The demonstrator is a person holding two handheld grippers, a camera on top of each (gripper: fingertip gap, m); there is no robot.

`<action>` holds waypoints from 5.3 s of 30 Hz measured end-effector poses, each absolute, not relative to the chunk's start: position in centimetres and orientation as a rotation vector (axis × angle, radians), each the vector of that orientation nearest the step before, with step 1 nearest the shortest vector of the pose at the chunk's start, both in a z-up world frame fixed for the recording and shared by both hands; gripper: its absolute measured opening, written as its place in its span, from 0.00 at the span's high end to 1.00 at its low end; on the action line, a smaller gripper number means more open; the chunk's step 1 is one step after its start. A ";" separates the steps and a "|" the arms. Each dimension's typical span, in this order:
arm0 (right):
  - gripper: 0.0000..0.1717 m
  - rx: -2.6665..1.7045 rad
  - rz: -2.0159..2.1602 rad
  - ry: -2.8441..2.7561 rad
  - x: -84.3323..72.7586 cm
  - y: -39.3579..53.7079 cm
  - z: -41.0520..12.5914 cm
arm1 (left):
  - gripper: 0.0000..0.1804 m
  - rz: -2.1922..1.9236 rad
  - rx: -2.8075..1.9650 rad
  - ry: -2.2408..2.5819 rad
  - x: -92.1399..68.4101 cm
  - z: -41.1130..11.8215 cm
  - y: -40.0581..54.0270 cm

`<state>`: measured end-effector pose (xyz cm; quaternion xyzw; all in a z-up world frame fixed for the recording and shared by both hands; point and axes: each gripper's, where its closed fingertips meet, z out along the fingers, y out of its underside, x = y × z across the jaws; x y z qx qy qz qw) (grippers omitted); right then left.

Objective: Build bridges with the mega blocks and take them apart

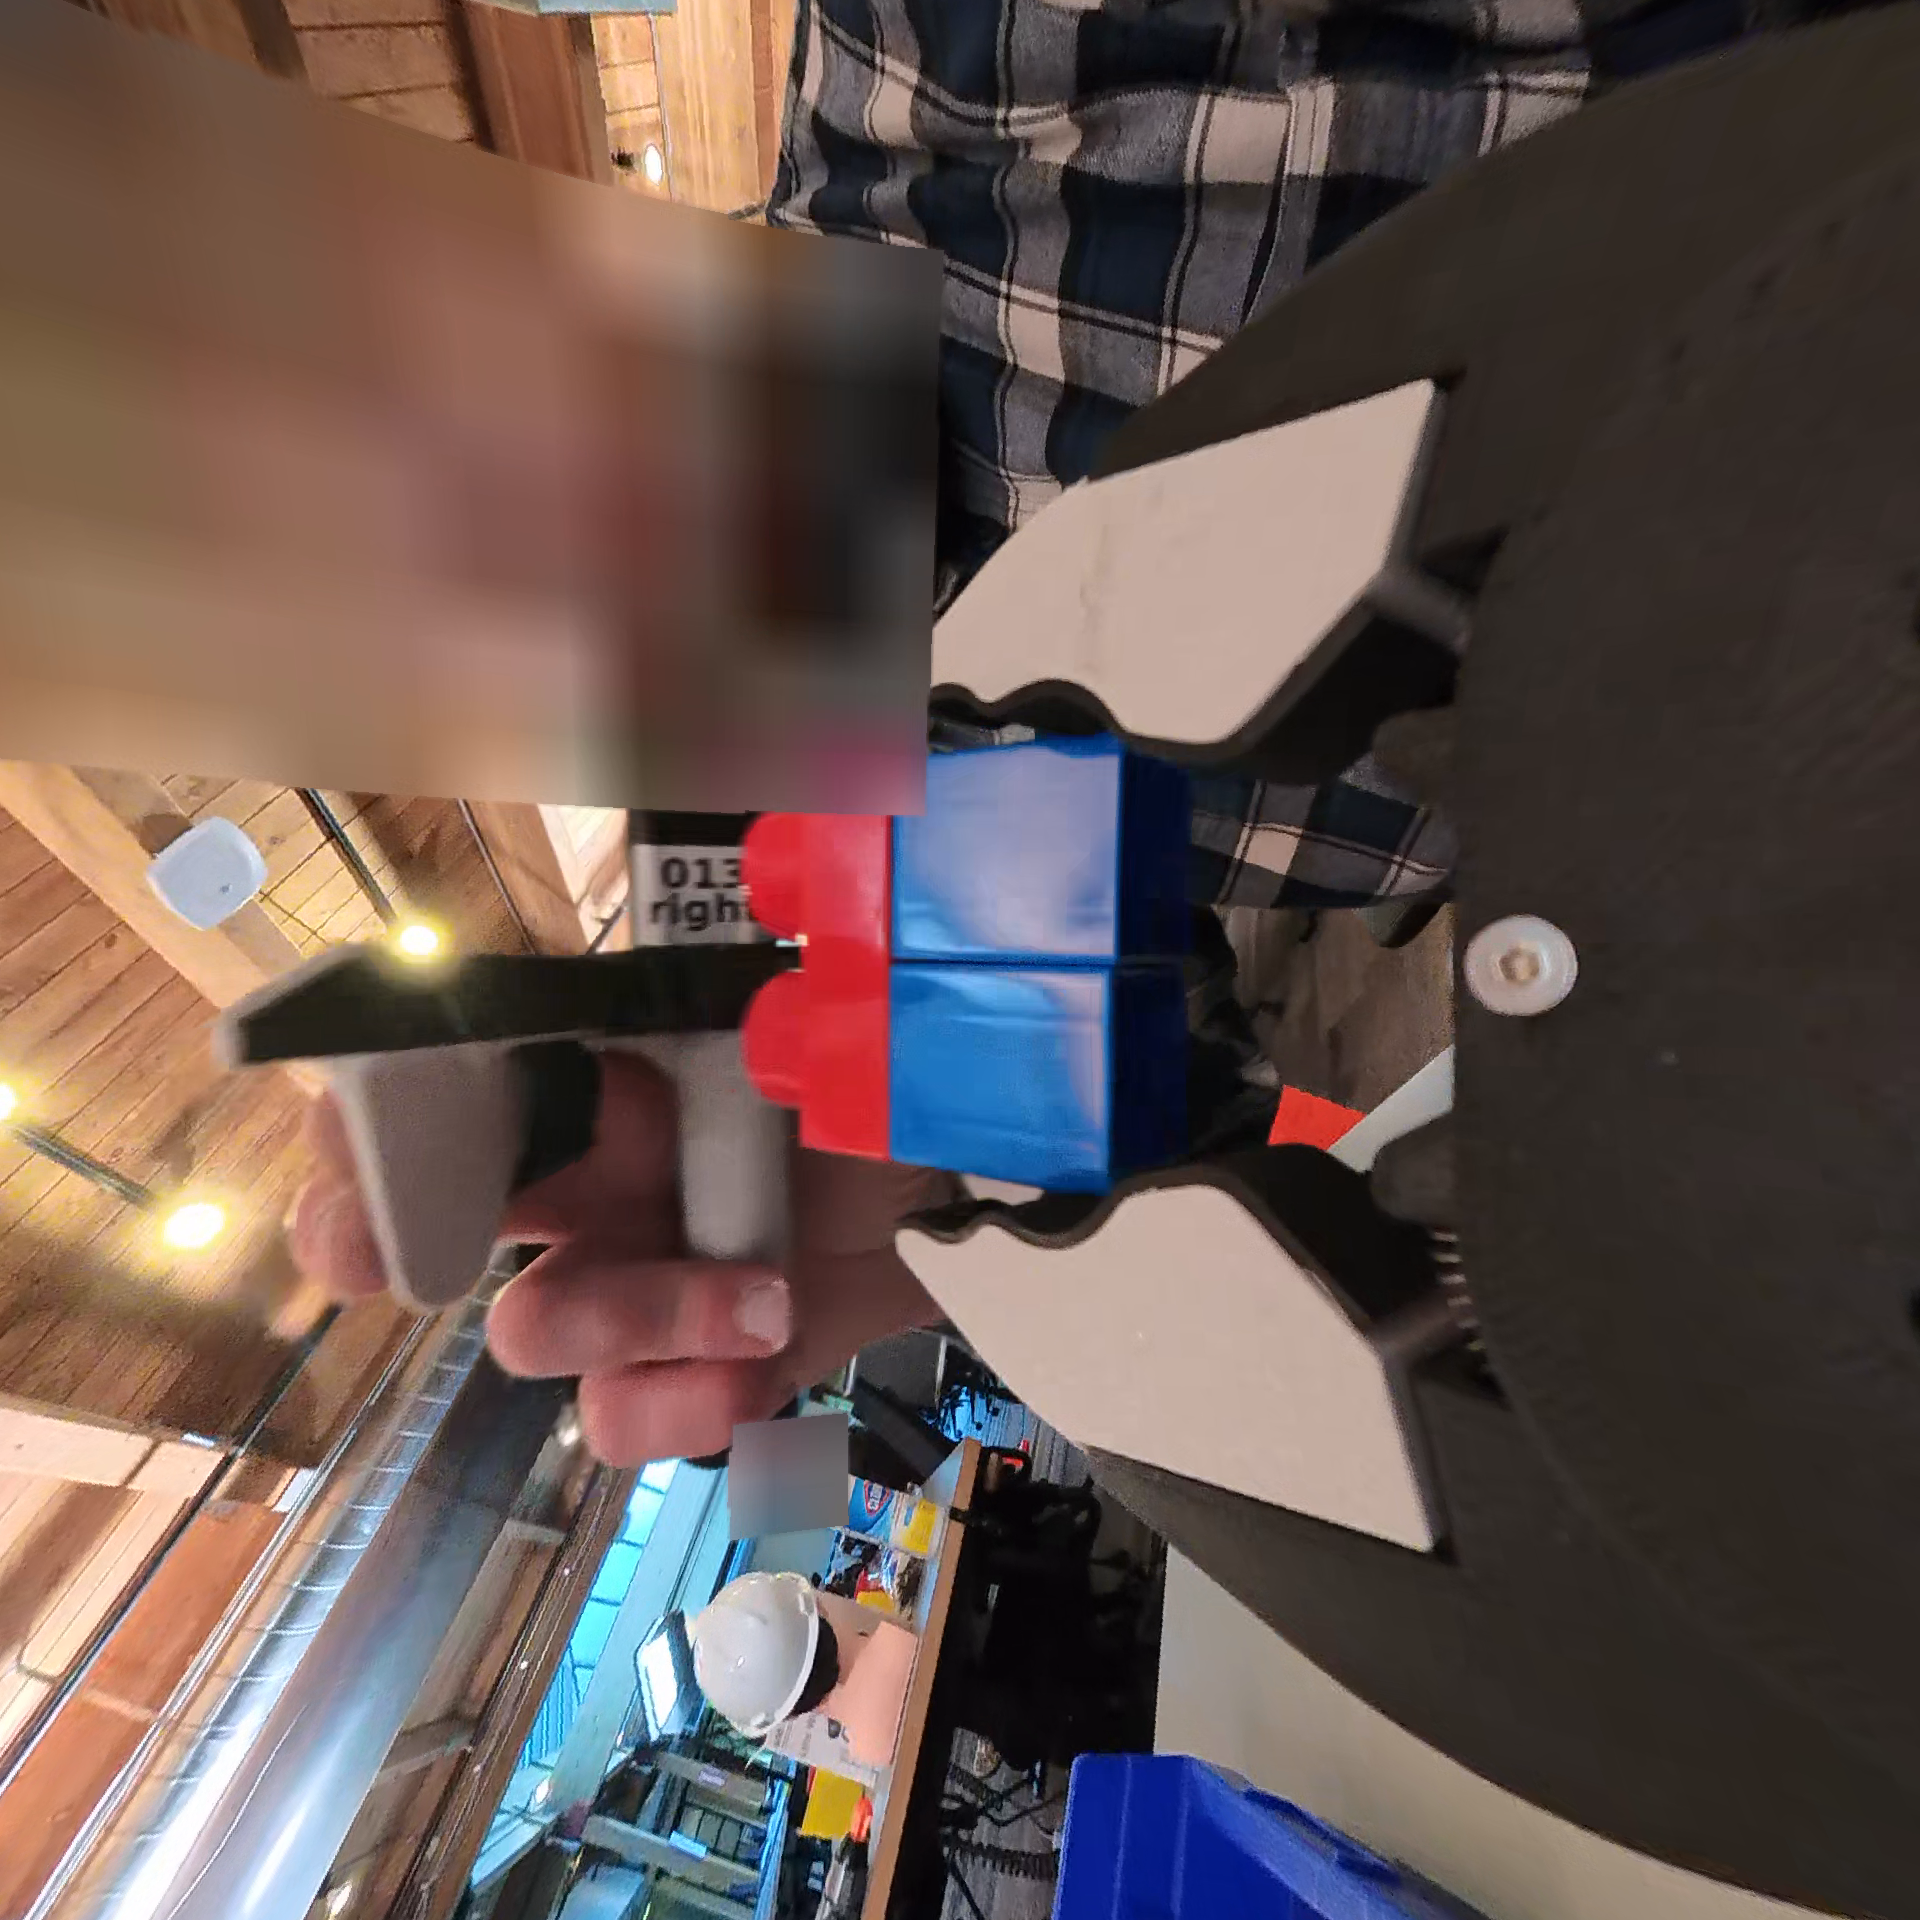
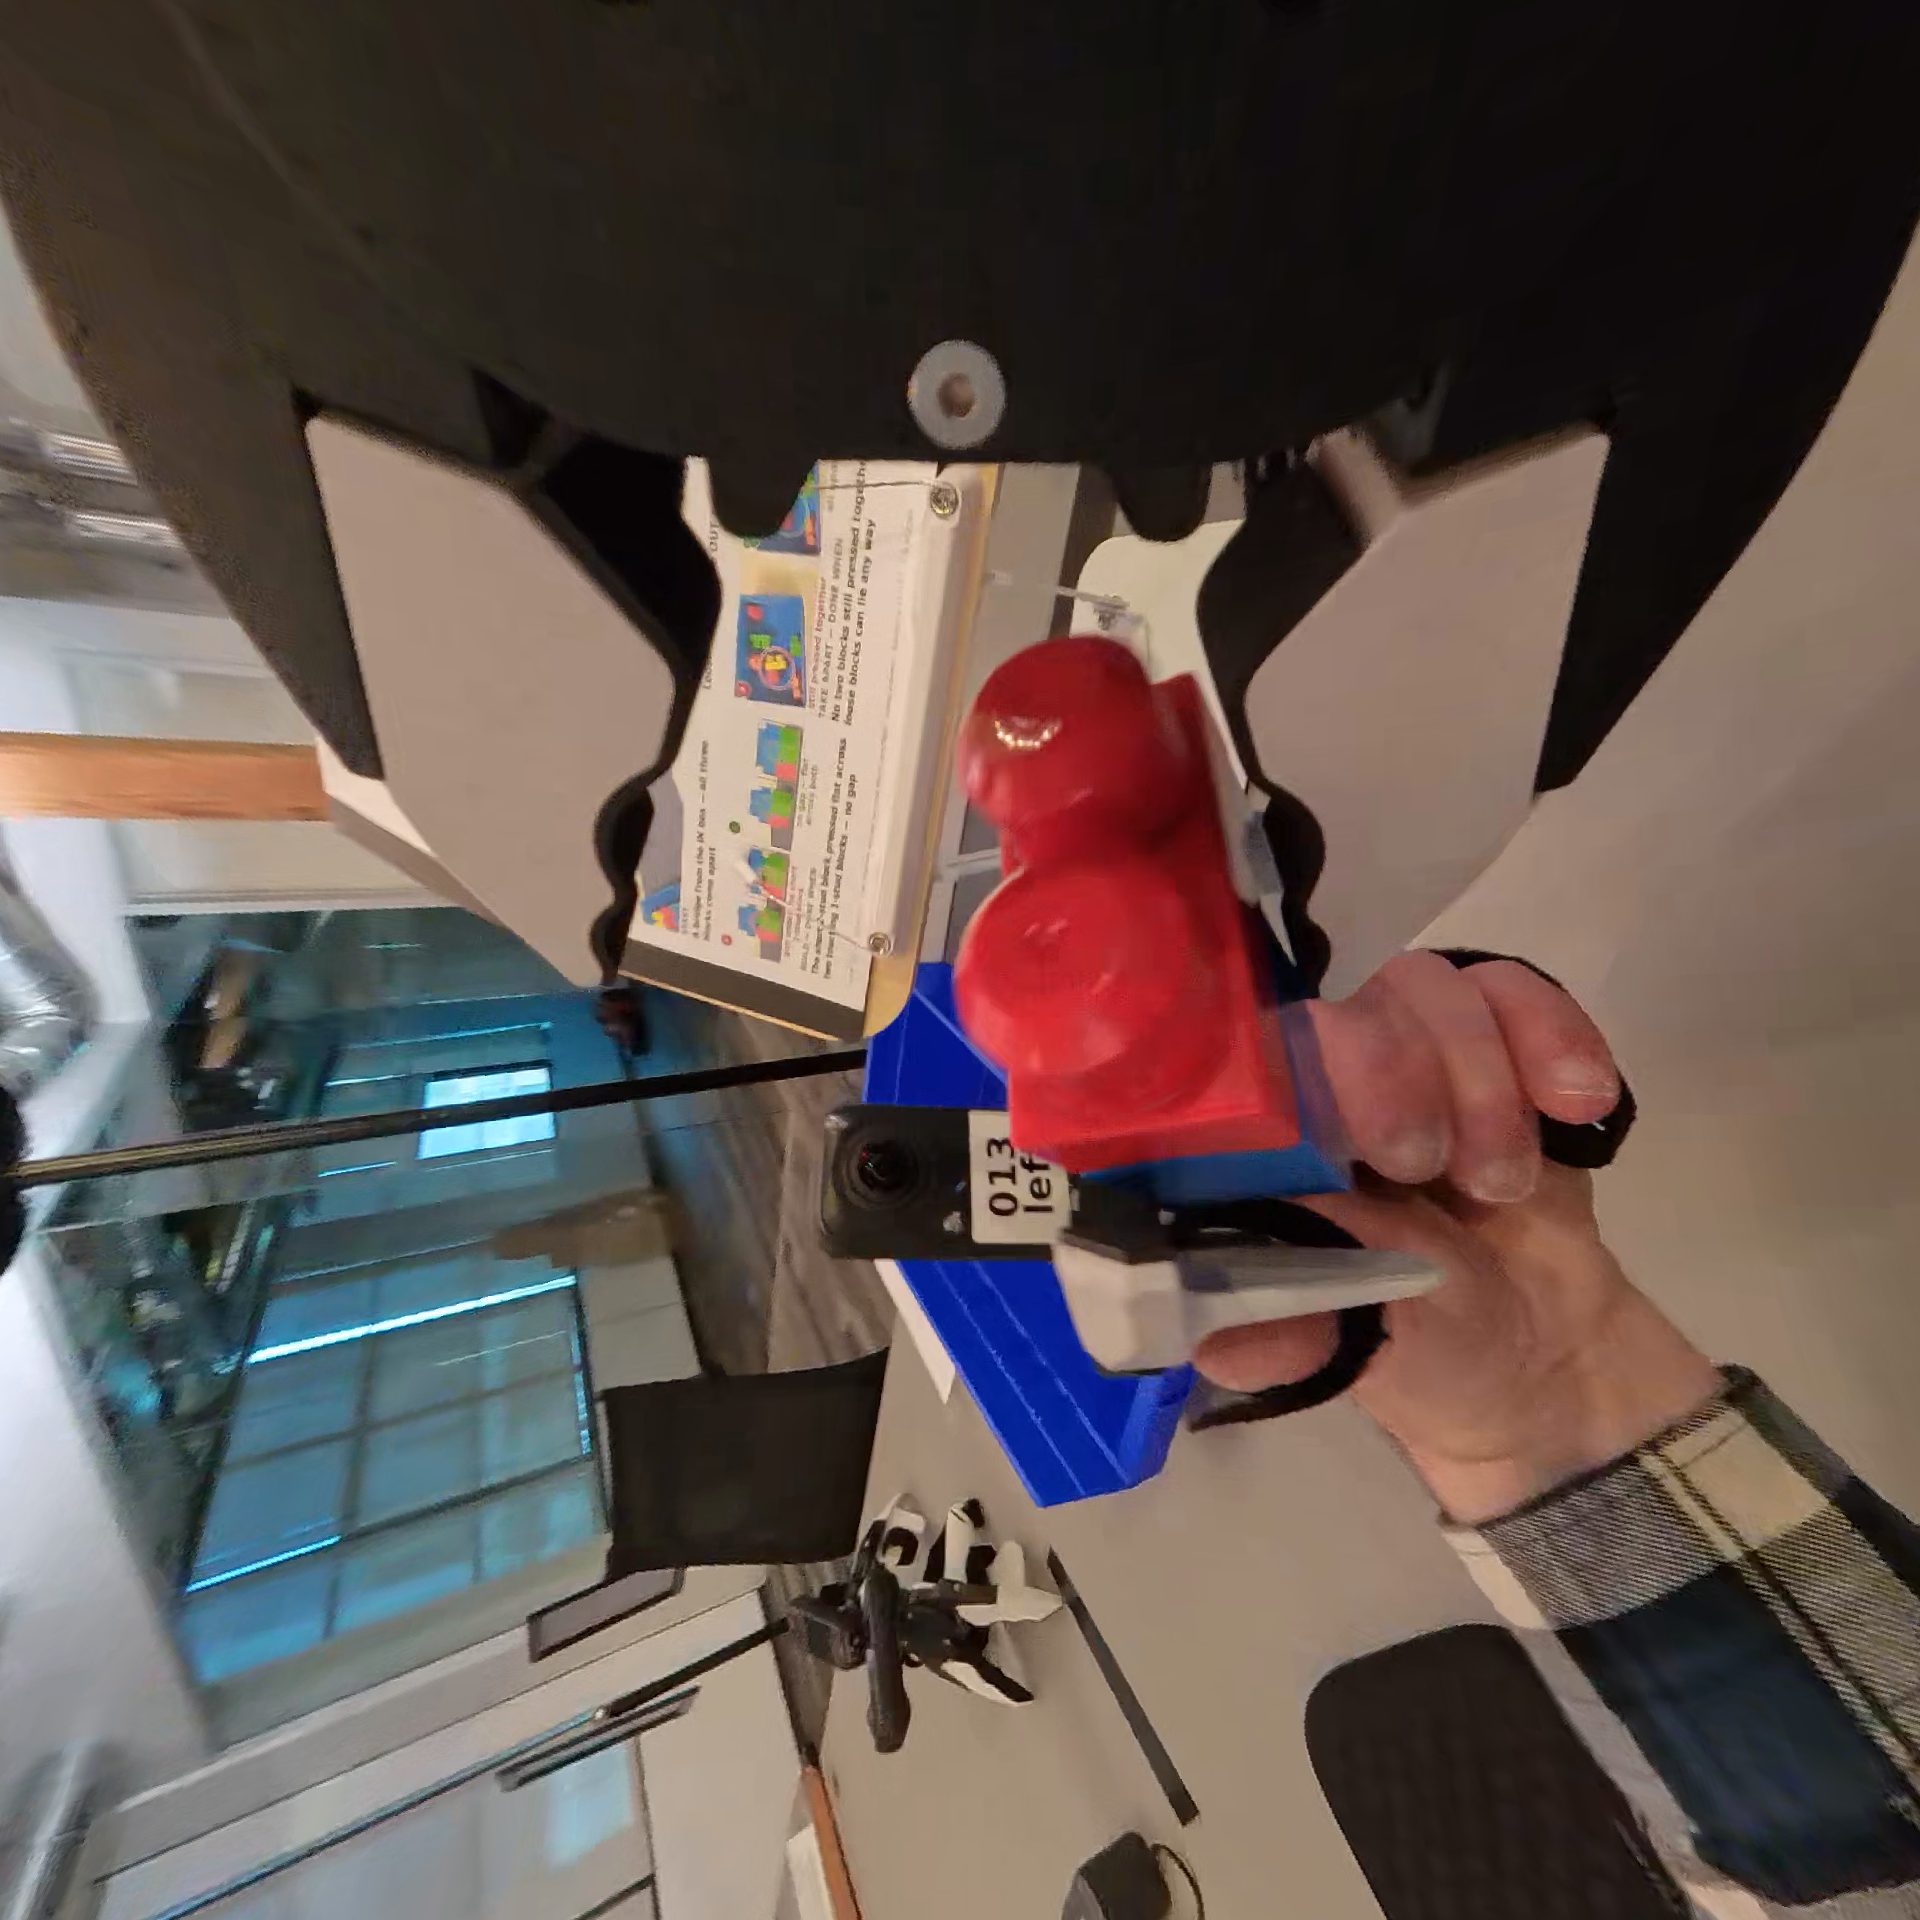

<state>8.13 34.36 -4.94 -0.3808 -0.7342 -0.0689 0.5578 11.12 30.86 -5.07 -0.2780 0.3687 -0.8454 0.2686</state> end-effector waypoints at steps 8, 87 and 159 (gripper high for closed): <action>0.70 -0.932 -0.159 -1.795 7.6 33.6 -9.6 | 0.70 -2.267 -0.709 0.991 10.7 -5.1 31.1; 0.70 -1.317 0.686 -2.816 11.0 27.9 -15.2 | 0.50 -2.239 -0.874 1.448 14.3 -12.9 25.6; 0.78 -1.330 0.754 -2.442 15.0 29.8 -11.1 | 0.59 -2.286 -0.861 1.400 13.5 -12.6 27.1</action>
